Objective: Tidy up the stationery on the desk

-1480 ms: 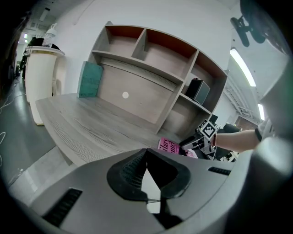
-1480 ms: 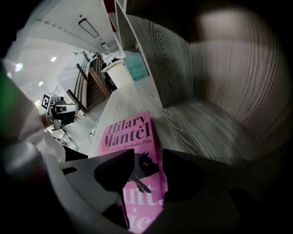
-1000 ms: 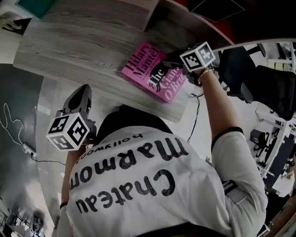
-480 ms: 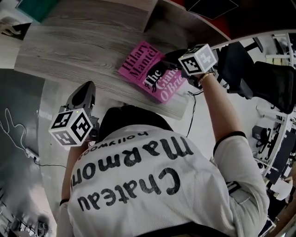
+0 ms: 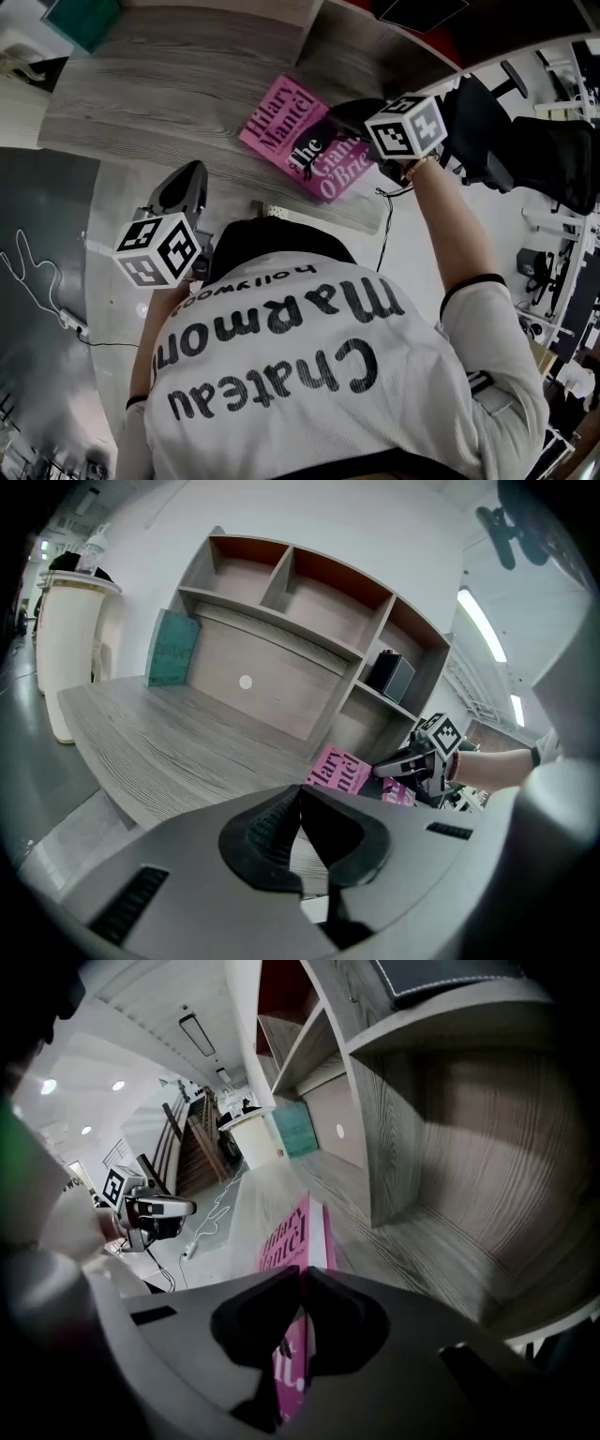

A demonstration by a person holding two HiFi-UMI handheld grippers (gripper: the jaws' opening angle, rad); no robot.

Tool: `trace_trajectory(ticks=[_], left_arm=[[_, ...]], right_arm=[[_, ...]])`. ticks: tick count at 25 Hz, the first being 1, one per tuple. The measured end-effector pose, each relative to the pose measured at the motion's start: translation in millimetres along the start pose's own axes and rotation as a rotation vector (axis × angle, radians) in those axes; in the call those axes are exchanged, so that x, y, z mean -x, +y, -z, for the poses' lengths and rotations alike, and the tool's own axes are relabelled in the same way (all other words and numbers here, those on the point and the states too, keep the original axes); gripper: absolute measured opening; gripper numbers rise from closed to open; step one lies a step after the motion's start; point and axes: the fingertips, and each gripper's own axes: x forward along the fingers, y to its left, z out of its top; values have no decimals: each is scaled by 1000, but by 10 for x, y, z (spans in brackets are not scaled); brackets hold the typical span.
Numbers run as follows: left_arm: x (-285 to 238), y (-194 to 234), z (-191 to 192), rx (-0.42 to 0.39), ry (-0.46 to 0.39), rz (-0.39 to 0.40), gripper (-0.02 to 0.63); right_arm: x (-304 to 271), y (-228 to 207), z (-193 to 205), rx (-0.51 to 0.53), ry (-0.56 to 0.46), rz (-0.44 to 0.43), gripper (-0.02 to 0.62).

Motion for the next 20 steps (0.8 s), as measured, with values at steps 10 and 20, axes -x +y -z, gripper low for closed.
trace_trajectory(ticks=[10,20], left_arm=[[182,79,-27,12,-31,27,17],[225,64,-22,15,-40,63,17]], right_arm=[[78,245,-92,-50,-105,81,26],[167,348,-182,-47,-163,172,21]])
